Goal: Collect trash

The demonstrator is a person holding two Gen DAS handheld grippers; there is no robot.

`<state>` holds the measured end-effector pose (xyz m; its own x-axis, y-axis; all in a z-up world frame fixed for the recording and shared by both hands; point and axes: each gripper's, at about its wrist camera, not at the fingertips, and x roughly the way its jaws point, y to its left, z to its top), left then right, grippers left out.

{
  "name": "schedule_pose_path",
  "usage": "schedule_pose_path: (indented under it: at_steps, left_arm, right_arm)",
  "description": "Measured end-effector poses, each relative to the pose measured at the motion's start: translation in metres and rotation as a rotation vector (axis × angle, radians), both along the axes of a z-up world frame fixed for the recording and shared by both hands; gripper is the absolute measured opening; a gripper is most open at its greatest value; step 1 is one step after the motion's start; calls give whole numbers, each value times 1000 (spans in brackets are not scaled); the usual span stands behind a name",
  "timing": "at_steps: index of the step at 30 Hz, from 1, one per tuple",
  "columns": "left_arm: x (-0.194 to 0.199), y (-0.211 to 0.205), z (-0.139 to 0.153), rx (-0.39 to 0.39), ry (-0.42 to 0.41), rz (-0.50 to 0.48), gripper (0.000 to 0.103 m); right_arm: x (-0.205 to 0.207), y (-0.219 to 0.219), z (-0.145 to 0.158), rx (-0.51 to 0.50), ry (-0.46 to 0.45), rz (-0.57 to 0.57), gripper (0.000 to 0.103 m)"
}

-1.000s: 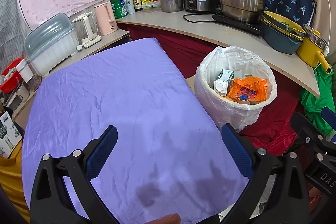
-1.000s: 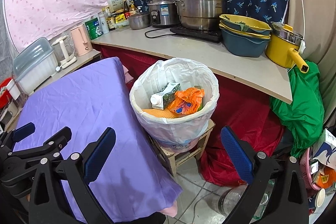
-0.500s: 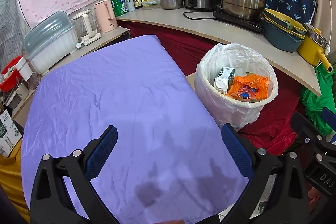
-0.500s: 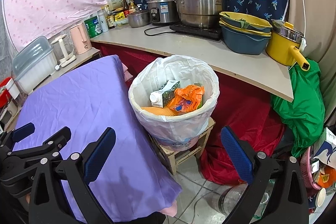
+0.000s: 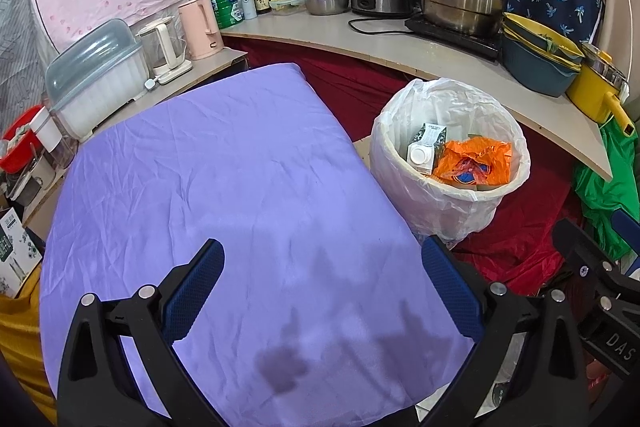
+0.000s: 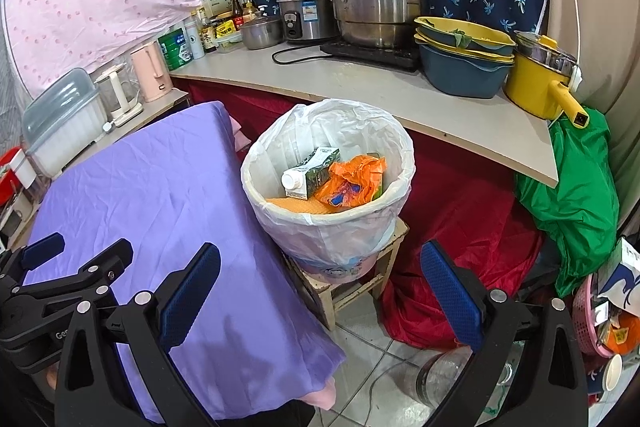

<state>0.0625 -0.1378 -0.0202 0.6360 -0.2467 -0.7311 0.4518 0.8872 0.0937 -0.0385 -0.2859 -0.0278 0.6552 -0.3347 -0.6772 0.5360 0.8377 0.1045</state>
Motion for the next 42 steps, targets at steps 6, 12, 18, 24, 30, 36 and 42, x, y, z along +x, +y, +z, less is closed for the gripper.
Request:
schedule_pose_path:
  at_steps: [6,12,18,24,30,36,42]
  left_arm:
    - [-2,-3,-1,8,5,-11,94]
    - [-4,-5,-2,12,9,-16,94]
    - [-3,-4,-2,12,9,-15,94]
    - [-3,-4,-2,14,8,-17,94]
    - [-3,-4,-3,15,8,-16,94]
    - [-3,-3,-4,16,9,-17,94]
    - [-4,-1,-6,18,9,-22,94]
  right_arm:
    - [-2,-2,-3,4,4,-5,96]
    - [-1,-5,-3,2,6,-7,96]
    - [-3,-6,-3,5,6,-10,96]
    - [-2,-6,-4,7,8,-8,96]
    - [-2,-4,-6,7,12,-8,96]
    - [-2,-4,-6,9,12,-7,96]
    - [-2,-4,-6,9,14,-6,96]
